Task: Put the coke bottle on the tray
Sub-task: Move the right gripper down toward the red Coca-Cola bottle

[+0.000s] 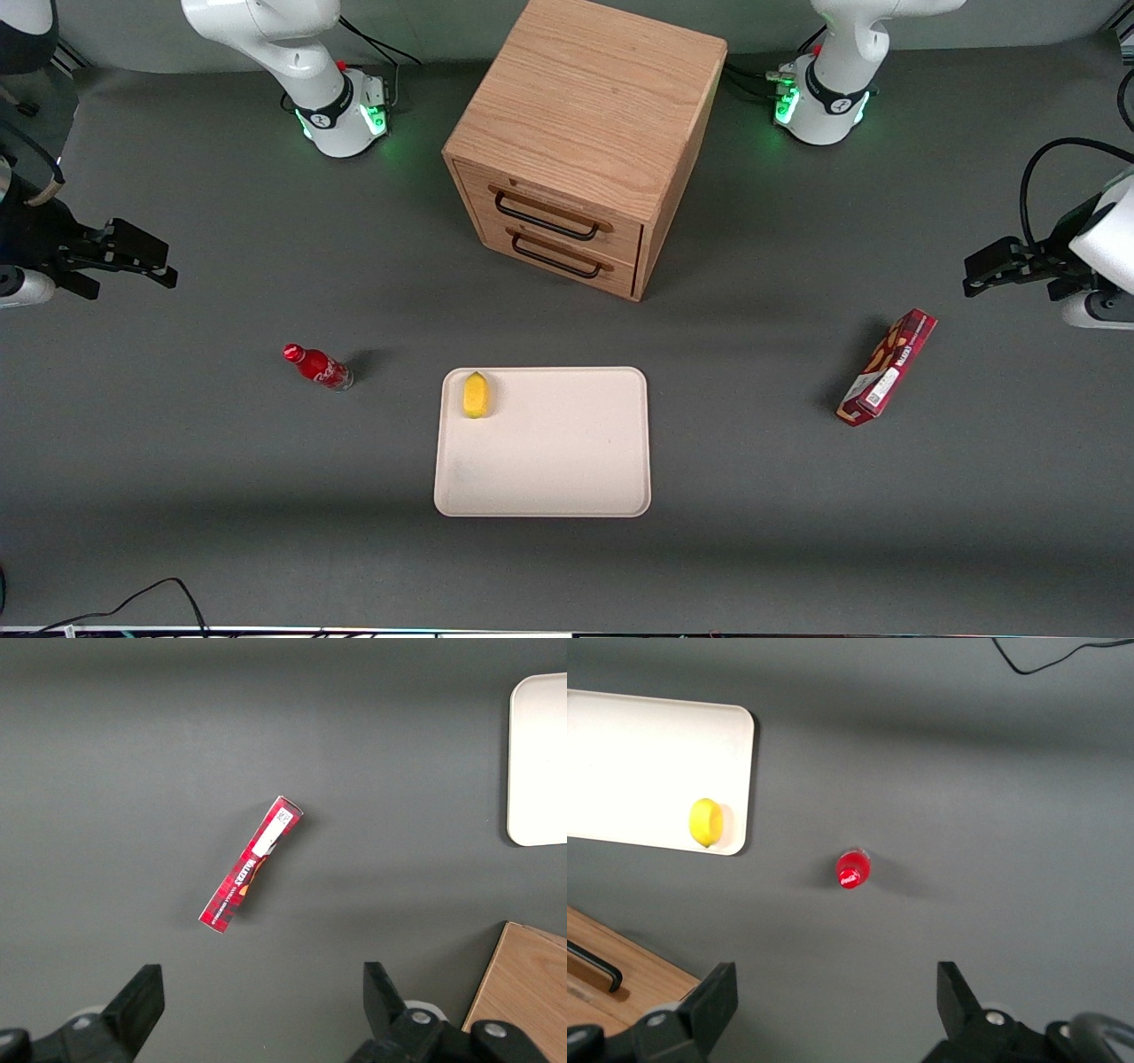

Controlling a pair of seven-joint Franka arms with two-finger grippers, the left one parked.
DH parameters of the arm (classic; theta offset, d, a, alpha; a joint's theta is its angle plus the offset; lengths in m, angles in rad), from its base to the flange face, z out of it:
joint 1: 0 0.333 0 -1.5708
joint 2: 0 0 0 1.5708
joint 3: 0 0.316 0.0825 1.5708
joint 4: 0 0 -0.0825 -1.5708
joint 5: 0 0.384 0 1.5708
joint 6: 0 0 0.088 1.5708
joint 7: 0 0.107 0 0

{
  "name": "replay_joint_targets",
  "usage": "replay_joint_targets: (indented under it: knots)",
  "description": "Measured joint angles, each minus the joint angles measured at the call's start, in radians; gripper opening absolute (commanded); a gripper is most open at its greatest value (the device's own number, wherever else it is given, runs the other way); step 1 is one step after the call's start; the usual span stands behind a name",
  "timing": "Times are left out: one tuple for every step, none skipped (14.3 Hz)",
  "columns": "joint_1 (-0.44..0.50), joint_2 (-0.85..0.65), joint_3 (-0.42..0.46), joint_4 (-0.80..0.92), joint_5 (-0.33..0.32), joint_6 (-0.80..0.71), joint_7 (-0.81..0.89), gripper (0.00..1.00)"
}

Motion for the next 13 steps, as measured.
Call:
replay_joint_targets:
  knots:
    - [-0.007,0.000,0.005,0.000,0.000,-0.002,0.000,1.00]
    - [-0.012,0.000,0.006,0.000,0.000,-0.007,0.000,1.00]
    - [-0.016,0.000,0.006,0.001,0.000,-0.016,0.000,1.00]
    - [-0.018,0.000,0.007,0.001,0.000,-0.022,0.000,1.00]
    - [-0.018,0.001,0.010,0.000,0.000,-0.026,0.002,1.00]
    - [-0.018,0.003,0.014,-0.001,0.000,-0.031,0.013,1.00]
    - [-0.017,0.009,0.021,-0.004,0.000,-0.035,0.027,1.00]
    - [-0.017,0.017,0.027,-0.009,0.000,-0.037,0.033,1.00]
    - [-0.017,0.026,0.032,-0.021,0.000,-0.037,0.035,1.00]
    - [-0.017,0.034,0.035,-0.044,0.000,-0.031,0.035,1.00]
    - [-0.017,0.039,0.038,-0.078,0.000,-0.005,0.035,1.00]
    - [-0.017,0.040,0.046,-0.127,0.000,0.045,0.035,1.00]
    - [-0.017,0.039,0.055,-0.186,0.000,0.111,0.035,1.00]
